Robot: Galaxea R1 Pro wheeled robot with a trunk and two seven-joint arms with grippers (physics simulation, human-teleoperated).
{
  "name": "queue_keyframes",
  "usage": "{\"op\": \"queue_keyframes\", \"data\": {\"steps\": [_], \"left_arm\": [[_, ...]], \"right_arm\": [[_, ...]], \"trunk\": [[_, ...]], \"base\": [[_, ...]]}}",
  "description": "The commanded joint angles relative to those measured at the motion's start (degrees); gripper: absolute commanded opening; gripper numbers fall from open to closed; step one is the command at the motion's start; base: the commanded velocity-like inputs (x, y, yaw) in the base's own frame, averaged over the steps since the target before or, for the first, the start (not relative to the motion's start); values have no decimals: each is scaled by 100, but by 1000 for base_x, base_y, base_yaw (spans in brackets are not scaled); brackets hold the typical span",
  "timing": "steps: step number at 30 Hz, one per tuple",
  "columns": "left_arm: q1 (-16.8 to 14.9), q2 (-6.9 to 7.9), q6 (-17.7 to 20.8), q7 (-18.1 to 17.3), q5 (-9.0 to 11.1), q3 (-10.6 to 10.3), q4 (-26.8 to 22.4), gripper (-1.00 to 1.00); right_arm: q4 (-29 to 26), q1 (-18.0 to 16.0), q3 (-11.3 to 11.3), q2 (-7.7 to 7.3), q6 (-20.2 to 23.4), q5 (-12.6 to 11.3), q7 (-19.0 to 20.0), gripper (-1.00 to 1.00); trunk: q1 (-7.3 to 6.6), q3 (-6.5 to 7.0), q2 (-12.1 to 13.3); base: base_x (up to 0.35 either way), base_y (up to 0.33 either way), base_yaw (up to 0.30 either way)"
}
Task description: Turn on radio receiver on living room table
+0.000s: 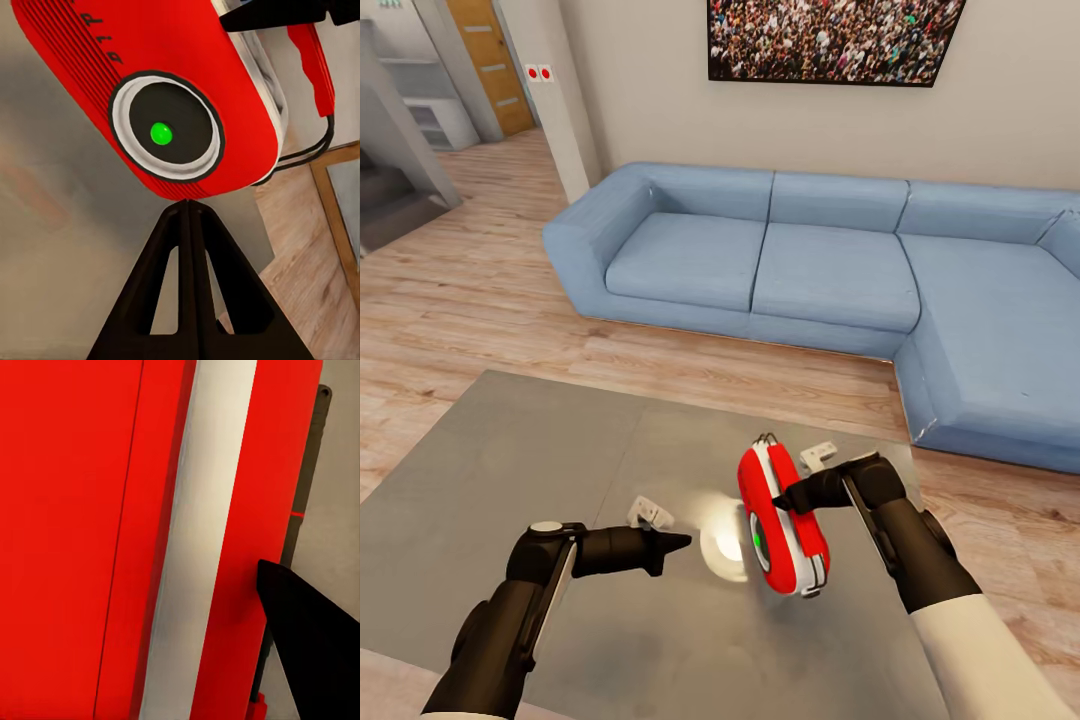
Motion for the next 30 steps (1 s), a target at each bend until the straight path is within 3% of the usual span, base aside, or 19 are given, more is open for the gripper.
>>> {"op": "queue_keyframes", "data": {"steps": [1, 10, 18, 30], "left_arm": [[0, 0, 0, 0, 0, 0, 11, -100], [0, 0, 0, 0, 0, 0, 21, -100], [0, 0, 0, 0, 0, 0, 21, -100], [0, 0, 1, 0, 0, -8, 21, -100]], "right_arm": [[14, -1, 0, 0, 7, -55, -3, -100], [43, 8, 0, -1, 7, -67, -19, -100], [510, 8, -6, -1, 7, -59, -36, -100], [534, 8, -1, -1, 7, -50, -49, -100]], "trunk": [[0, 0, 0], [0, 0, 0], [0, 0, 0], [0, 0, 0]], "base": [[0, 0, 0], [0, 0, 0], [0, 0, 0], [0, 0, 0]]}}
